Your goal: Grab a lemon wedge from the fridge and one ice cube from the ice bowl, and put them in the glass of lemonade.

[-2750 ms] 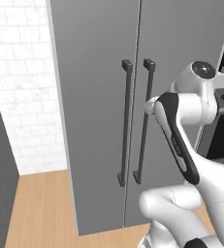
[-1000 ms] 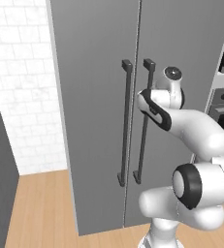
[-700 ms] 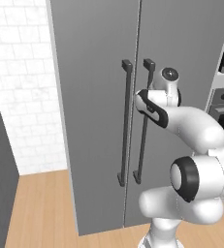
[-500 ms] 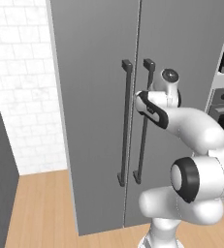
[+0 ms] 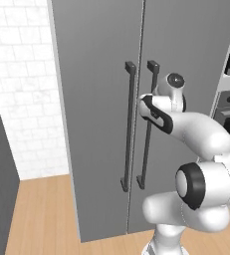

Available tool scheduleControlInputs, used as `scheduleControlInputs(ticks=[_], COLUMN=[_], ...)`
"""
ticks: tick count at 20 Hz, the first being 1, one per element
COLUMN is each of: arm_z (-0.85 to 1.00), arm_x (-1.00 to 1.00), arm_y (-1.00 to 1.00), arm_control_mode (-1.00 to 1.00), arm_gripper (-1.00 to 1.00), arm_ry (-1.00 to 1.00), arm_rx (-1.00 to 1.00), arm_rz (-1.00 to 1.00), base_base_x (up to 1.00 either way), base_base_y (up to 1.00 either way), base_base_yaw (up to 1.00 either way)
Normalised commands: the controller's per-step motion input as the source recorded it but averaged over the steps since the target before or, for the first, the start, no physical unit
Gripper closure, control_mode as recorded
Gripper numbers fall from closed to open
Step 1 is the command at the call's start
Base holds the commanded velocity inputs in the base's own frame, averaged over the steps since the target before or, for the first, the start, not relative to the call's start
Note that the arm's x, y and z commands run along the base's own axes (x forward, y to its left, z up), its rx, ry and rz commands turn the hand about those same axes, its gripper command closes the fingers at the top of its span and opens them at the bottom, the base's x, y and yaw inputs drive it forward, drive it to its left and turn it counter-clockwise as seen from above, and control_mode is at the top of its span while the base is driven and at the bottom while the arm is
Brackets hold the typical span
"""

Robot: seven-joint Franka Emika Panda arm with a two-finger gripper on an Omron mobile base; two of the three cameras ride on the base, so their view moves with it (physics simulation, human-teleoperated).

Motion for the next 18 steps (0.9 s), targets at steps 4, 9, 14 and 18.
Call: scheduleControlInputs(ticks=[4,9,14,18], arm_z=[-0.11,-0.18,-0.2,-0.09], arm_x=[0.08,0.09,0.02,-0.18], arm_y=[0.0,0.0,-0.4,-0.8], arm_control_mode=[-1.0,-1.0,-1.0,-1.0], arm_gripper=[1.0,1.0,1.0,1.0], arm_ry=[0.0,0.0,-0.01,-0.04], arm_rx=[0.0,0.0,0.0,0.03], arm_rz=[0.0,0.0,-0.05,-0.13], base_base_x=[0.0,0.0,0.0,0.0], base_base_y=[0.0,0.0,0.0,0.0], base_base_yaw=[0.0,0.0,0.0,0.0])
